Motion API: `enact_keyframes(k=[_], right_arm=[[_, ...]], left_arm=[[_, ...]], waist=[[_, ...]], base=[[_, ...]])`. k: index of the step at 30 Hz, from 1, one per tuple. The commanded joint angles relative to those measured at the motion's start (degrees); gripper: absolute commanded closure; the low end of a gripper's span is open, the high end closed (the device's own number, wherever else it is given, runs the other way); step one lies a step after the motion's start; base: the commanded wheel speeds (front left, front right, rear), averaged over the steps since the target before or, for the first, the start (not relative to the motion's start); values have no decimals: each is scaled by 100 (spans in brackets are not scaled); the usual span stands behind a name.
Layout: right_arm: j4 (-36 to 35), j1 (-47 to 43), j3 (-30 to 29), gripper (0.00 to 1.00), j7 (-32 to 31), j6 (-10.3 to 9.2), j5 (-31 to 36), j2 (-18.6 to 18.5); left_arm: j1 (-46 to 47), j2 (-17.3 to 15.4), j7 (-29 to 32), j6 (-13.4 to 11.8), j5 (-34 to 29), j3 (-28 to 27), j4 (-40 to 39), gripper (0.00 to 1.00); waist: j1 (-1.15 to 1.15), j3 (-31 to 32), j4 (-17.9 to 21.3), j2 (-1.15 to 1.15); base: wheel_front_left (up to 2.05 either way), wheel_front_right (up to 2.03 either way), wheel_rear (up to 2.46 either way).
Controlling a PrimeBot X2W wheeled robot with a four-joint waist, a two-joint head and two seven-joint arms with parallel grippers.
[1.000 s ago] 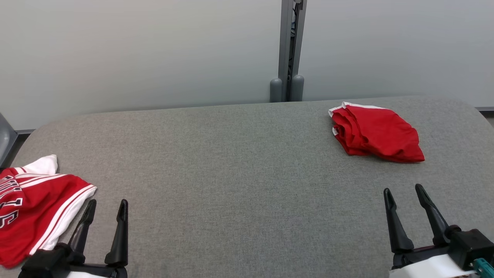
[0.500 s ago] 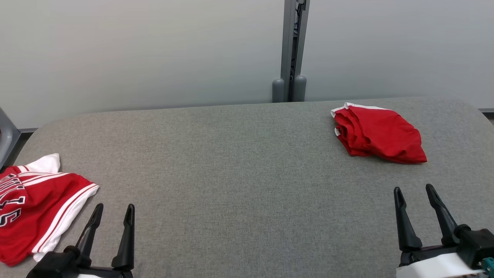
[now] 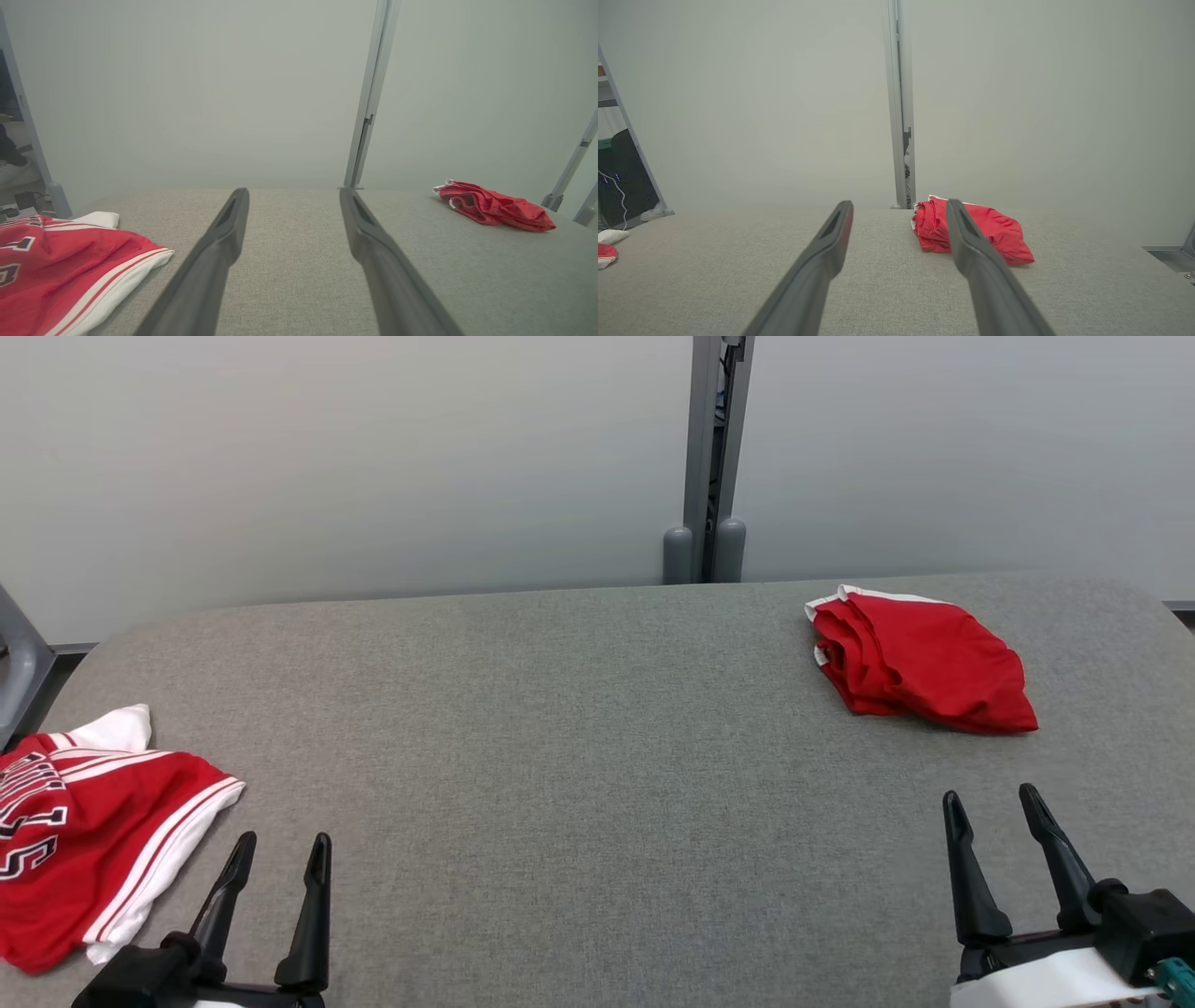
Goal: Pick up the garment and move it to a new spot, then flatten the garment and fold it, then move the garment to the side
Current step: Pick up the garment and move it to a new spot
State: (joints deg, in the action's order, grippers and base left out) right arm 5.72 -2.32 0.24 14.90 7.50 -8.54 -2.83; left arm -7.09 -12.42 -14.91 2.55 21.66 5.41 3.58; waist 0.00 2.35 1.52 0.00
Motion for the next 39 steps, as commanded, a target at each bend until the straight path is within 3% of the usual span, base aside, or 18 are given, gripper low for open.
enact_keyframes(k=[1,11,26,39], right_arm=[[-7,47,-7,0,39,0,-35,-18],[114,90,161,0,40,0,-108,-20],[368,166,644,0,46,0,-282,-25],[396,211,920,0,46,0,-415,-24]], left_arm=[[24,-28,-23,35,-26,-23,10,0],[135,-95,-20,35,-9,-69,127,0],[236,-264,124,-96,88,-187,238,0],[105,-358,227,-203,169,-250,285,0]], waist=[[0,-1,-31,0],[0,-3,-536,0],[0,-14,-1790,0],[0,81,-2582,0]], base=[[0,0,0],[0,0,0],[0,0,0],[0,0,0]])
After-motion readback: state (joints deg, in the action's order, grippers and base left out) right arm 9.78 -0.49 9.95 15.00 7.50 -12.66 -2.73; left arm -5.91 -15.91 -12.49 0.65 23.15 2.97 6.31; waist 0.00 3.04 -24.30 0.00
